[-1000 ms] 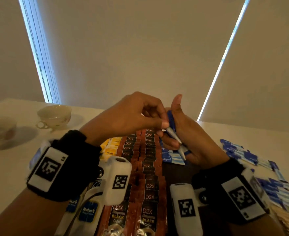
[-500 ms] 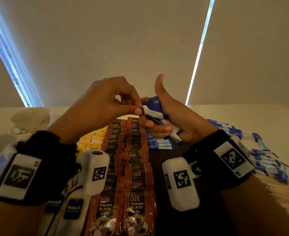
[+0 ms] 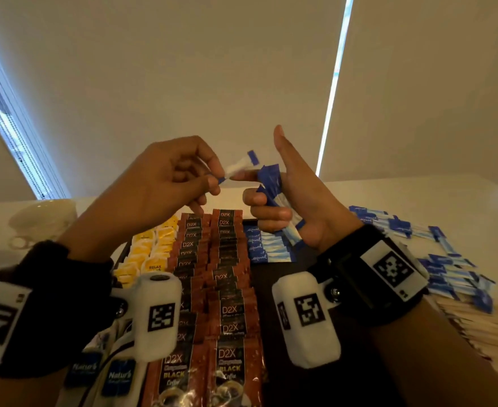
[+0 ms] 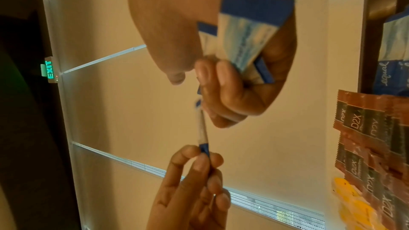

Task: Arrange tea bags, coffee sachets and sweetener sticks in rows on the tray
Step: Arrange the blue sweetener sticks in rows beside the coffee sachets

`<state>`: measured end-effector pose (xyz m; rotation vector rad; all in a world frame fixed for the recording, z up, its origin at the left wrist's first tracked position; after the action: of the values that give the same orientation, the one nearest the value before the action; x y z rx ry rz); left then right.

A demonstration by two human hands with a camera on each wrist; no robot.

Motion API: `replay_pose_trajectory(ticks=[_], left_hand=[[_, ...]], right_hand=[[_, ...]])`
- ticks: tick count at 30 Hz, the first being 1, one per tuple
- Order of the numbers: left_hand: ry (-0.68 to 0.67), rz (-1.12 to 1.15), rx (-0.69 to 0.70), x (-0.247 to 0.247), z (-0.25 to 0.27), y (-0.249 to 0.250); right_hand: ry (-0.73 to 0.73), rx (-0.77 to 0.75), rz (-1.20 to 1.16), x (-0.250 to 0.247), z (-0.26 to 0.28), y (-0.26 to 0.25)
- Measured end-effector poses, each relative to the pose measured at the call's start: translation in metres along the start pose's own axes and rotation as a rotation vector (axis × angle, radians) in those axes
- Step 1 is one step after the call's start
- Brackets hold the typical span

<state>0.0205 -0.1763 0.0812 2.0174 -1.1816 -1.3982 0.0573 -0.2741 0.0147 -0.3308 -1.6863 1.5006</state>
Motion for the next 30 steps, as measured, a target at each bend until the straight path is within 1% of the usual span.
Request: replay_pose_trajectory(ticks=[2,4,8,11,13,16,19,22,24,26,28,30], left_hand=[[0.053,-0.072,-0.007,-0.008,-0.002,-0.007],[0.068,-0.122,-0.011,-0.009,-0.002,-0.009],[-0.009,-0.169,0.006,0.012,0.001,-0.001],[-0.031,-0.195,0.007,0.022,0.001,0.001],[-0.045,-0.246,0.037,0.026,0.001,0.003],[-0.009,-0.285,0.071,0.023,0.000,0.003],[-0.029,-0.220,0.068,0.021,0.000,0.002],[-0.079,-0.196,0.074,0.020,0.002,0.003],[-0.039,-0.189,0.058,0.010,0.001,0.000],[0.042,-0.176,0.021,-0.004,-0.001,-0.004],[0.108,-0.119,-0.019,-0.015,-0.002,-0.009],[0.115,-0.043,-0.050,-0.018,-0.001,-0.011]], right_hand=[[0.064,-0.011,0.029,-0.006,0.002,-0.002],[0.087,-0.008,0.054,-0.007,0.003,0.000],[0.065,-0.043,0.199,0.005,-0.002,0.004],[0.076,-0.081,0.309,0.015,-0.003,0.005],[0.063,-0.057,0.340,0.020,-0.002,0.010],[-0.003,0.012,0.283,0.027,-0.002,0.019],[-0.068,0.049,0.271,0.032,-0.002,0.022],[-0.084,0.084,0.302,0.031,0.000,0.020],[-0.064,0.054,0.365,0.025,0.001,0.013],[-0.015,-0.011,0.446,0.014,0.005,0.000],[0.068,-0.069,0.507,-0.001,0.010,-0.014],[0.151,-0.123,0.538,-0.011,0.014,-0.025]])
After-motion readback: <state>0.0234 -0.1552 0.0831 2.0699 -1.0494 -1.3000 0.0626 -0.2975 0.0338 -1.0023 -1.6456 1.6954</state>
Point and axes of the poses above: each hand's wrist, its own z-axis away from the middle knuckle, its own x-axis out of the palm, y = z × x, the point moved 10 cm from there along -z, towards the middle knuckle, and after that the axes turned 1 degree about z, right-handed, at the moved point
